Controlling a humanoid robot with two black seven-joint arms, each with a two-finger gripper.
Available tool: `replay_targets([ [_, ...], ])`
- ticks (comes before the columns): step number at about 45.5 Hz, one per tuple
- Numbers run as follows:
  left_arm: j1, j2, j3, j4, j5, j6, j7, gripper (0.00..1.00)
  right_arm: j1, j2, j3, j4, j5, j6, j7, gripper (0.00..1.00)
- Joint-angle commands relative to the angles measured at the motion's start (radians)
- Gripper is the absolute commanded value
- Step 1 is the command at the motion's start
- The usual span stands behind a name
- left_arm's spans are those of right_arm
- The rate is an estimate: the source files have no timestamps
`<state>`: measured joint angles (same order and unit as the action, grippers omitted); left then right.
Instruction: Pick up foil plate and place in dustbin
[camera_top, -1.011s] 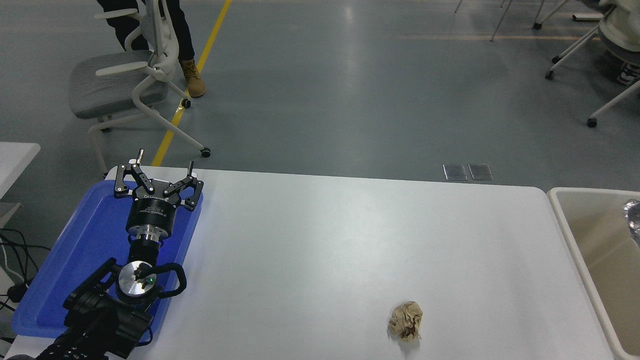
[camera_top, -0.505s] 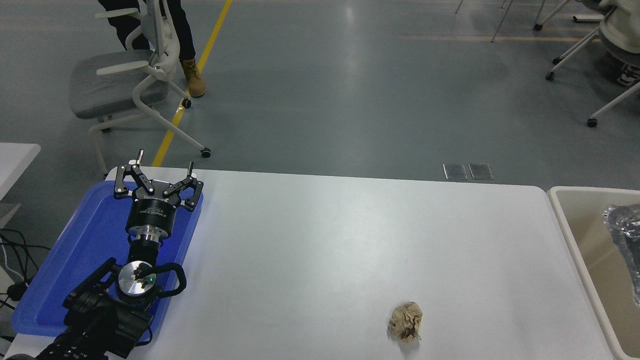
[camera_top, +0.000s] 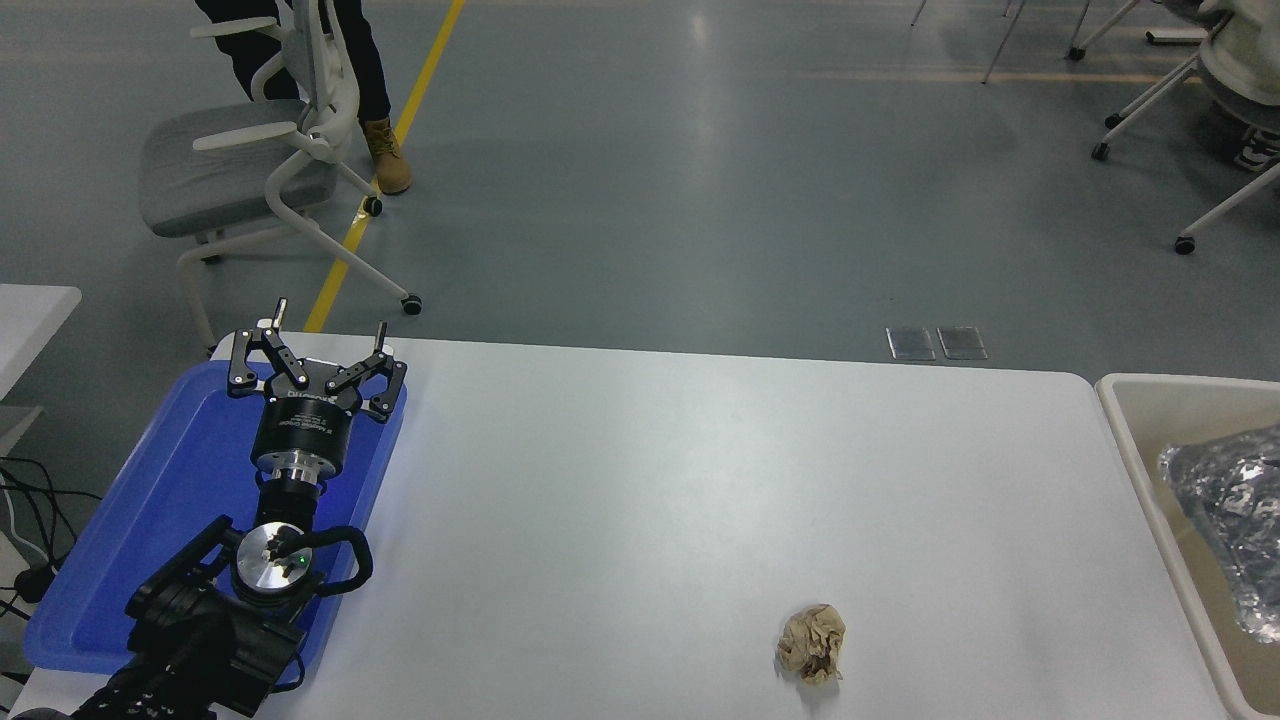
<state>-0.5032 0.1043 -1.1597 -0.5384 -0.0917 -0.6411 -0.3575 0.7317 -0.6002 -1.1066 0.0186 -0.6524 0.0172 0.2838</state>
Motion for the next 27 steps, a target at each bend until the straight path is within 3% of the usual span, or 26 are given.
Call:
replay_targets([
  [1, 0.000, 0.000, 0.000, 0.000, 0.000, 0.000, 0.000, 1.00, 0.006, 0.002, 0.002, -0.002, 0.013, -0.003, 0.001, 1.00],
  [27, 0.000, 0.000, 0.000, 0.000, 0.000, -0.002, 0.000, 1.00, 0.144, 0.003, -0.016, -0.016, 0.007, 0.007, 0.028, 1.00],
])
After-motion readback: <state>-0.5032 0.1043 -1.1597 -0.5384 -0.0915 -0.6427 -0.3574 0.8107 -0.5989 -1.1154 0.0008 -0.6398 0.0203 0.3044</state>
